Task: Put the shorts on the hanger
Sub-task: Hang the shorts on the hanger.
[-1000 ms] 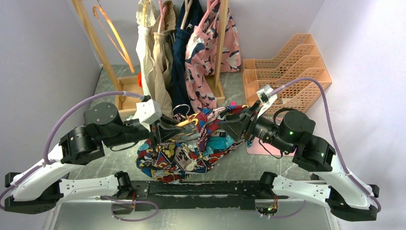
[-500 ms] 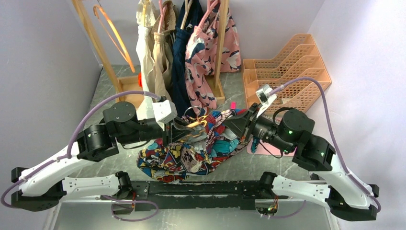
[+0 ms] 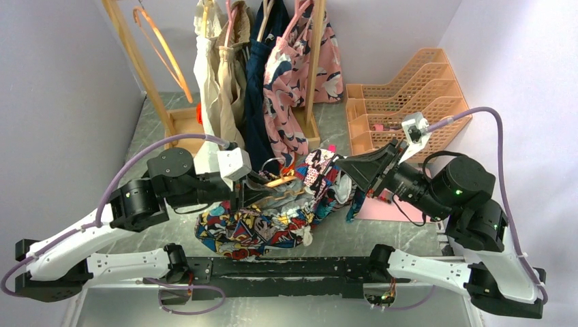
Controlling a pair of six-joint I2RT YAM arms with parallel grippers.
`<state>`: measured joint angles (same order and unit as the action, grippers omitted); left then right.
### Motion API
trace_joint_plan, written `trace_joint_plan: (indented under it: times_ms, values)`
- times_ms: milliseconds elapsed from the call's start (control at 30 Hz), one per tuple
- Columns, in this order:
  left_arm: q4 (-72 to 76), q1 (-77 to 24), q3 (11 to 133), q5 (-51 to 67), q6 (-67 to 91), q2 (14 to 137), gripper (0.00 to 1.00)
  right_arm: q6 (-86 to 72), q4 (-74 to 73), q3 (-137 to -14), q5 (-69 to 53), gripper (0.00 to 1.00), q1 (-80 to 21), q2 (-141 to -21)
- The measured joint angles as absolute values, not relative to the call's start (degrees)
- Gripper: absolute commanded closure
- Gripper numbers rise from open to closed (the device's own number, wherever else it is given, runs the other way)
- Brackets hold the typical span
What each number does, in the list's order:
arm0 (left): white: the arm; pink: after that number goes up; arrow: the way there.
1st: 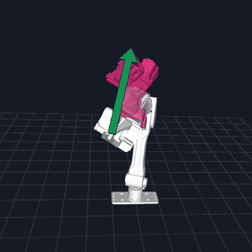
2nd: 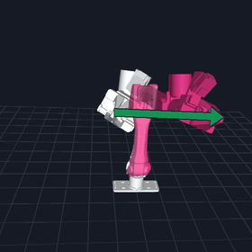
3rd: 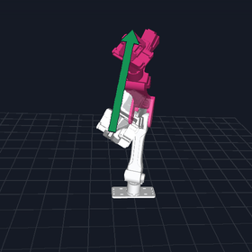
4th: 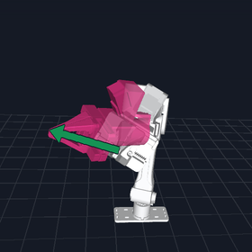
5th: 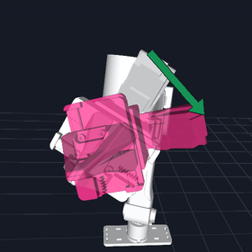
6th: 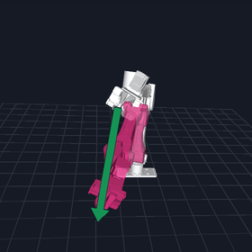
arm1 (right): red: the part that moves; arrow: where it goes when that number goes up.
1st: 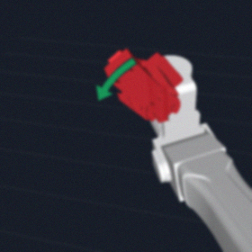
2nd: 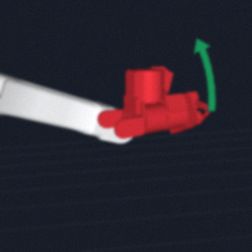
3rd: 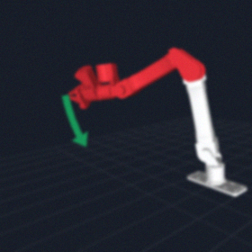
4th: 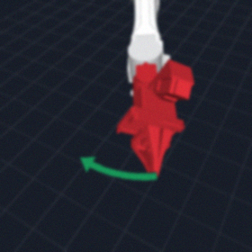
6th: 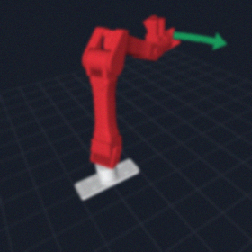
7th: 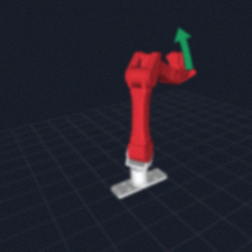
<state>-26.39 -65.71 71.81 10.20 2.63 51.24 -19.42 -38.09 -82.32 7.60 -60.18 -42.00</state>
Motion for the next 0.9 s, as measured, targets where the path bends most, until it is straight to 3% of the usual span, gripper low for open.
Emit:
trace_joint_plan:
  times_ms: [233, 367, 467, 633, 900]
  values:
    - [-26.37, -65.69, 72.31, 13.47, 2.37, 54.15, 0.93, -20.51, -40.56, -84.27, 13.21, 1.00, -60.18, -44.16]
    - [-26.33, -65.69, 72.71, 15.31, 2.17, 55.81, 0.93, -22.37, -45.23, -87.31, 17.69, 0.52, -60.18, -46.33]
    - [-26.33, -65.69, 72.71, 15.94, 2.00, 55.81, 0.93, -23.16, -48.05, -89.69, 19.09, 0.33, -60.18, -47.55]
    - [-26.39, -65.69, 73.89, 16.56, 1.65, 55.13, 0.93, -22.15, -52.03, -92.55, 19.62, 0.30, -60.18, -46.98]
    - [-26.74, -65.69, 75.33, 16.53, 1.48, 50.50, 0.93, -15.38, -53.23, -96.71, 9.87, 0.30, -60.18, -43.88]
